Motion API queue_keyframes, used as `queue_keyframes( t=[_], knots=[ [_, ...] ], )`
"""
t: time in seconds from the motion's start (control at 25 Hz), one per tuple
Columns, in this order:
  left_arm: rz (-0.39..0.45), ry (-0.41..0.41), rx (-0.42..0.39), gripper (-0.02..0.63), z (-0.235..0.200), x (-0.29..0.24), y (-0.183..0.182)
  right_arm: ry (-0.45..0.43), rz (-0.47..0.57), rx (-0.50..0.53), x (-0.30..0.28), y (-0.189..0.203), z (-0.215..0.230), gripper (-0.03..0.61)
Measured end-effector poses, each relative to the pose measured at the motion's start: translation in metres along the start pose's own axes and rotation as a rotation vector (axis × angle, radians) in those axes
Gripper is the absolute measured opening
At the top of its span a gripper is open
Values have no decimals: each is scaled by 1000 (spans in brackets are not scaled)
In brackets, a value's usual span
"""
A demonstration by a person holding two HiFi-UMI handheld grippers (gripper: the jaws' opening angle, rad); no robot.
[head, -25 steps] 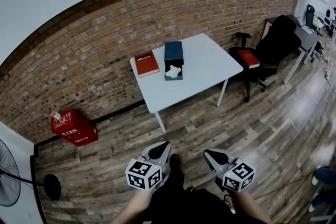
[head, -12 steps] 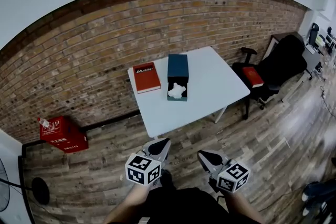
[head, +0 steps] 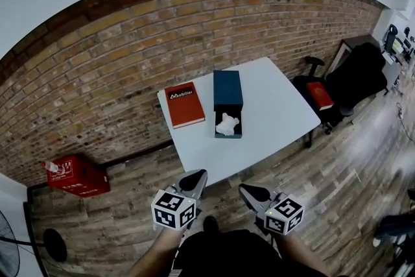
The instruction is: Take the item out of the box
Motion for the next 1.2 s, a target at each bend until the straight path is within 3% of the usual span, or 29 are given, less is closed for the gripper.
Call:
queue_keyframes(
  t=[0.52, 0.76, 0.96, 1.2],
  knots=[
    [-53, -14, 24, 6, -36, -60, -20, -32, -26, -25, -47, -9, 58, 0],
    [-10, -81, 8, 6, -35, -119, -49, -70, -19, -33, -49, -6, 134, 0],
    [6, -160, -24, 6, -33, -168, -82, -124, 10, 19, -58, -31, 209, 0],
    [-2, -254, -22, 6, -38, -212, -86, -188, -6, 27, -59, -28, 269, 0]
  ],
)
Point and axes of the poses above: the fingertips, and each gripper's own axes: x backward along the fingers, z to its right, y out of its underside, the point moved 1 cm from there along x, backward along the fingers, and after that the axes turned 15 degrees about x, right-handed, at the moved point
